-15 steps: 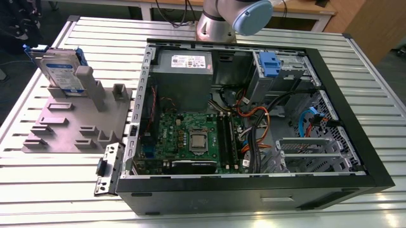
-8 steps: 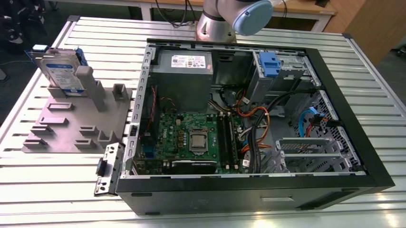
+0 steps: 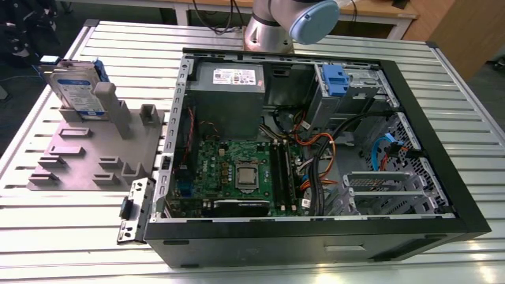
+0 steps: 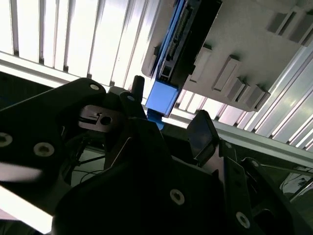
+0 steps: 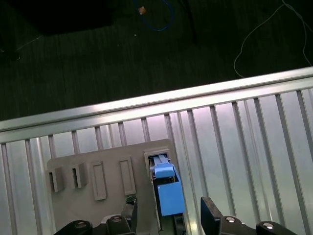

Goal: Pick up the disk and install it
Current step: 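Pick up the disk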

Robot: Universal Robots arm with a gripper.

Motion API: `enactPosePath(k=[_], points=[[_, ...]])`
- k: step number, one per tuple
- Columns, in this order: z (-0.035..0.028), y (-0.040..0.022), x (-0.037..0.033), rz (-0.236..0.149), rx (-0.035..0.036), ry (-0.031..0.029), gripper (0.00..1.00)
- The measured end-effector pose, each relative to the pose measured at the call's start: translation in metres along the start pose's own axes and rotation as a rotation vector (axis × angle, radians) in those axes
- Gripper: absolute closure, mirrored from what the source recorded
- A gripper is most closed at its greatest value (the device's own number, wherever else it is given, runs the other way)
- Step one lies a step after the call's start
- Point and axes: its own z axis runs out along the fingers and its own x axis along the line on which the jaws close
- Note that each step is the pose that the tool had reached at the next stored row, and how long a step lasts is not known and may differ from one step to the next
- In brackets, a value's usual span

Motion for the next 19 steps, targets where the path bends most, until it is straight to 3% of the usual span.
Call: enactPosePath(k=[3, 13, 19], points=[[0.0025, 0.0003, 0.0001, -0.021, 0.0009, 0.0009, 0.38], [0.0136, 0.0058, 0.0017, -0.030, 0.0173, -0.0023, 0.38], [0.0224, 0.0088, 0.0026, -0.035, 0.0212, -0.0035, 0.38]])
